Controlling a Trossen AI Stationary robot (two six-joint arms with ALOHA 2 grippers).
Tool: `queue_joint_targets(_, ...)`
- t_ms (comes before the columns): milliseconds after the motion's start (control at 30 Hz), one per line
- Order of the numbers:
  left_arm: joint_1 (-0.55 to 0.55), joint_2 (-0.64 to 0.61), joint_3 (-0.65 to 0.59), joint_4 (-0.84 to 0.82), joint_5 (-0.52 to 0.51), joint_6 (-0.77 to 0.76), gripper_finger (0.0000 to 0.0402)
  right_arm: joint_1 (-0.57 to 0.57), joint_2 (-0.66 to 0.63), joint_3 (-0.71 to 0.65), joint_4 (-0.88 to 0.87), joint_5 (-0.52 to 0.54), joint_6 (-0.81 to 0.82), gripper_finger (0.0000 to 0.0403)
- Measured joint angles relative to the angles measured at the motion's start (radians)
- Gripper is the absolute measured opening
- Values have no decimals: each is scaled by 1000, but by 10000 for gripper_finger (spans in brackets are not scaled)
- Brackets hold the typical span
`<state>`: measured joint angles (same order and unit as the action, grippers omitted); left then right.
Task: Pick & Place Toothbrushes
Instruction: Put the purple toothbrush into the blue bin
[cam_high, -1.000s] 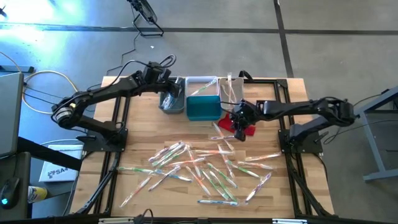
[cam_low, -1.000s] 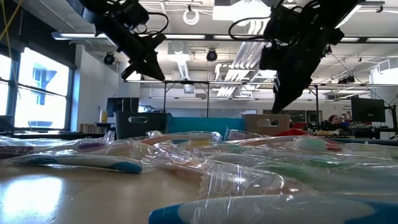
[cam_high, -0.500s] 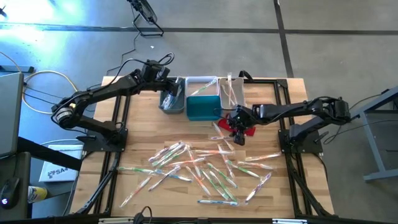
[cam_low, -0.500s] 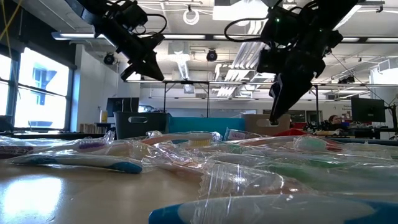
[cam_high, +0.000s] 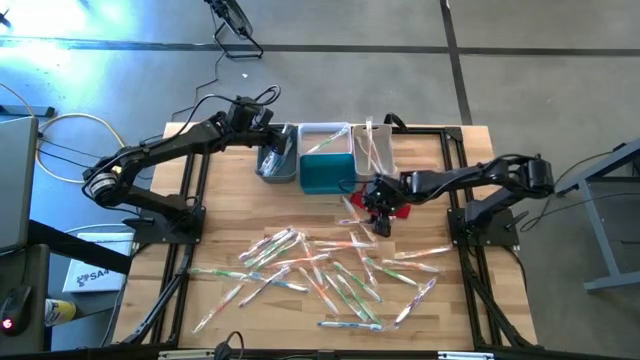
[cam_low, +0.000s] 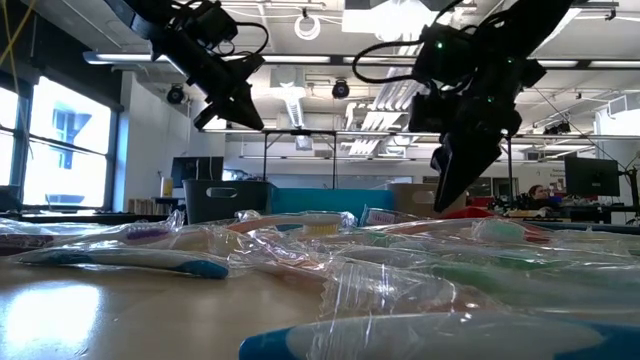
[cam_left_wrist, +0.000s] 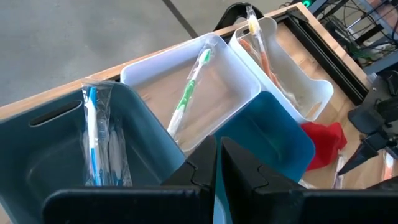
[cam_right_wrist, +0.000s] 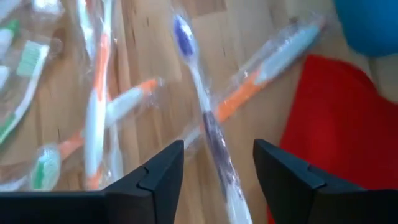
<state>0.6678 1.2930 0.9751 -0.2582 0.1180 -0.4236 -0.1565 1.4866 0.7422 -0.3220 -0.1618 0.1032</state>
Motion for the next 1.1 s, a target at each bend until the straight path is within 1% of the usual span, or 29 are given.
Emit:
queue_joint_targets(200, 0, 0, 0, -6, 0, 0, 19, 18, 43, 1, 8, 5, -2, 183)
queue_joint_targets(267, 0, 0, 0, -7, 0, 0, 19, 20, 50, -1, -20, 15, -2, 183)
queue_joint_targets(333, 0, 0, 0, -7, 0, 0, 19, 27, 67, 1, 2, 26, -2, 183)
queue_joint_targets(600, 0, 0, 0, -8, 0, 0, 19, 33, 115, 1, -2, 40, -2, 183)
queue_joint_targets(1100, 0, 0, 0, -7, 1, 8, 19, 32, 121, 1, -2, 33, -1, 182)
